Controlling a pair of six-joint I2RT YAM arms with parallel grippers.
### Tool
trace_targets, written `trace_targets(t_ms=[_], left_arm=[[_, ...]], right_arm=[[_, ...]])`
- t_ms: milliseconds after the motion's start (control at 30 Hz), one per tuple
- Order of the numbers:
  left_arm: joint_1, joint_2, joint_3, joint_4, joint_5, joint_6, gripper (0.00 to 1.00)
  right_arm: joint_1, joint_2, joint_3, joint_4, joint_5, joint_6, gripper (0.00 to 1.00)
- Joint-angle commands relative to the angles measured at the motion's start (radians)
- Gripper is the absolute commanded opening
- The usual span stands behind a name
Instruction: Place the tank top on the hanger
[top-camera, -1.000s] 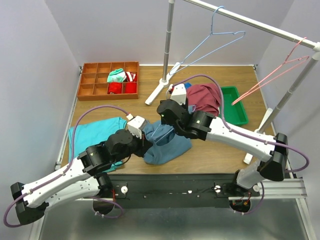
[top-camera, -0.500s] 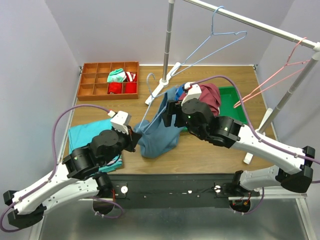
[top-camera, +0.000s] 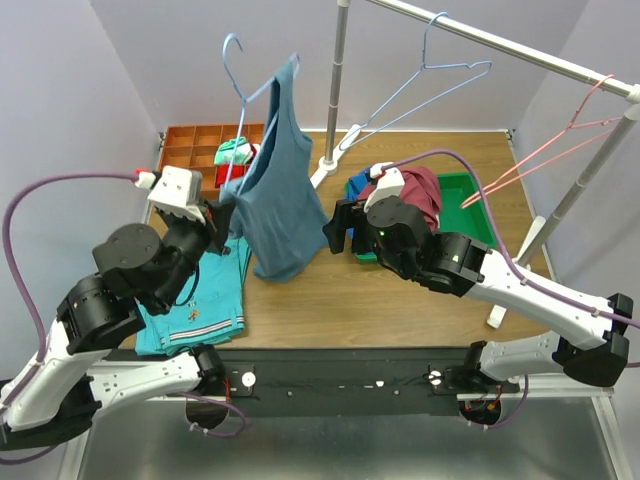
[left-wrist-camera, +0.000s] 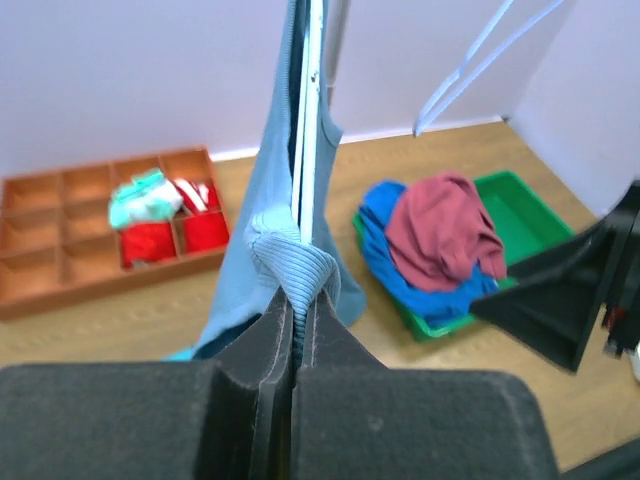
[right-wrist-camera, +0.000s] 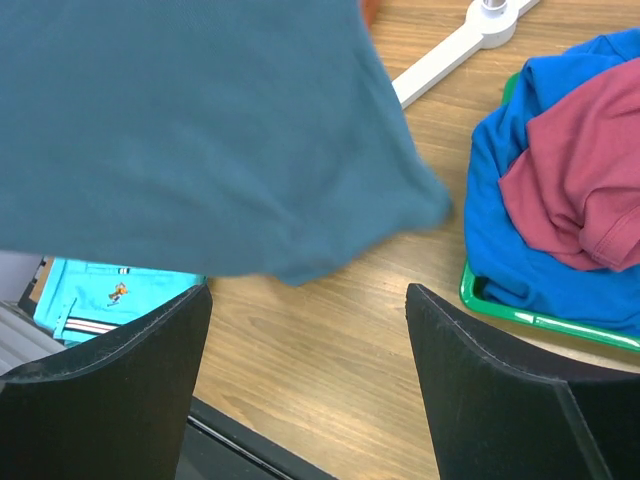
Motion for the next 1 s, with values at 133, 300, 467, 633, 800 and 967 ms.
trace_targets(t_ms=[133,300,467,633,800,967], left_arm=[[0.002,0.213,0.297,0.086,-0.033,0.288,0.00],[0.007,0.259,0.308,0.061,0.001,0.322,0.00],[0.064,0.233,0.242,0.061,0.152,0.314,0.00],[0.189,0.254,0.217,0.044,0.319,0.300,0.00],[0.289,0.279,0.206,0.078,0.424,0.293,0.00],[0.357,0.328,0.262,0.109,0.501,0.294,0.00]], right_arm=[[0.005,-0.015,0.045,-0.024,-0.004,-0.026,0.86],[0.005,-0.044,-0.047,-0.006,-0.013,0.000,0.86],[0.005,-0.066,-0.204,0.044,-0.088,0.023,0.86],[0.005,-0.097,-0.342,0.098,-0.131,0.054,0.87],[0.005,-0.097,-0.451,0.094,-0.140,0.104,0.87],[0.005,-0.120,-0.517,0.106,-0.154,0.138,0.87]])
